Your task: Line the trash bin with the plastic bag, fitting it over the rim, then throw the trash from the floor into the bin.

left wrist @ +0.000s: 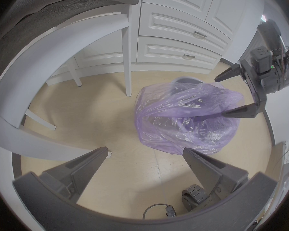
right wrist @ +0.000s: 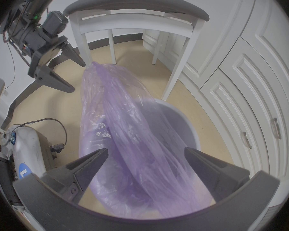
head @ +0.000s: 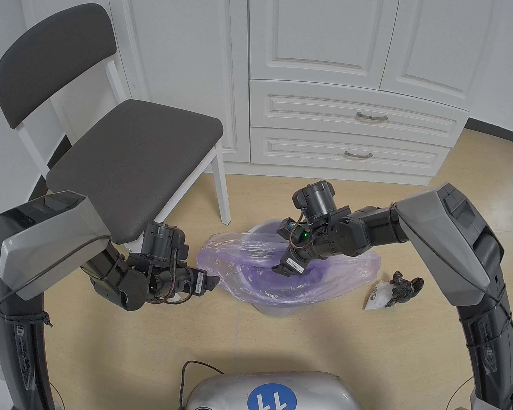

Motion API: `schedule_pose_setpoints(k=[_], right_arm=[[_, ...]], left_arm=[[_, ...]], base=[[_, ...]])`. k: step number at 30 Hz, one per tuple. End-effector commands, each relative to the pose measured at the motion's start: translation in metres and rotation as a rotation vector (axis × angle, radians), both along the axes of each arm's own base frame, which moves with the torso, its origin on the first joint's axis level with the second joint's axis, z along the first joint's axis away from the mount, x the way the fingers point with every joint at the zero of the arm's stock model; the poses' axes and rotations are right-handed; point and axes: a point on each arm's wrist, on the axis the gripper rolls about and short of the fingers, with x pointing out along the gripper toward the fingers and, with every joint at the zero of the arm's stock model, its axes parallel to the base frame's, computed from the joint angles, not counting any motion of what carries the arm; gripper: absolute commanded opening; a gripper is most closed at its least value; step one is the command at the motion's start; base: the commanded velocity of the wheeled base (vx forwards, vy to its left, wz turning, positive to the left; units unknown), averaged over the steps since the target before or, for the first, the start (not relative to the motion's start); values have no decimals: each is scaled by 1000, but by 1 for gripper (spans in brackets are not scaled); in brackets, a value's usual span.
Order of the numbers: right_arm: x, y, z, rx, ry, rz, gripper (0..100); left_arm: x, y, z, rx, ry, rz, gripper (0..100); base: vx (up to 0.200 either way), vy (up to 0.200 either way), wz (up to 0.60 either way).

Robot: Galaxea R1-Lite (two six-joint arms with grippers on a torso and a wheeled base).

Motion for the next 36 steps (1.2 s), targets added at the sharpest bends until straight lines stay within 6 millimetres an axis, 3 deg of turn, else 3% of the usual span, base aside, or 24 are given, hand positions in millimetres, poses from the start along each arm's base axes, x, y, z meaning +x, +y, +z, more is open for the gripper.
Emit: schedule_pose_setpoints(k=[1,2,3,9,10,14,19,28,32,33,36], right_arm=[[12,1,-22,-10,12,-8,100],[14,2,-22,-2,6,-12,100],[15,1,-22,-1,4,-16,0],[36,-6,7,35,-104,-77,0],[39,-9,-1,17,-92,-98,0],[44,-11,-3,11,-140,-143,0],[61,-7,-18,67,-368,-288,0],[71,-1,-65,177,-647,-454,0],[72,-4,-66,164,-698,-449,0],[72,-4,-63,167,-713,-449,100],[71,-1,-42,200,-748,-447,100]], left_arm=[[1,-1,0,-2,-7,1,100],[1,-1,0,-5,-14,1,100],[1,-1,0,-6,-17,1,100],[2,-1,0,-9,-24,1,100],[2,-1,0,-9,-26,2,100],[3,-2,0,-11,-32,0,100],[6,-3,-4,-29,-76,3,100],[5,-4,-5,-33,-91,-1,100],[4,-5,-6,-33,-88,-4,100],[5,-5,-6,-34,-90,-4,100],[5,-6,-5,-47,-108,-7,100]], base=[[0,0,0],[0,0,0],[0,0,0],[0,0,0],[0,0,0],[0,0,0],[0,0,0],[0,0,0],[0,0,0],[0,0,0],[0,0,0]])
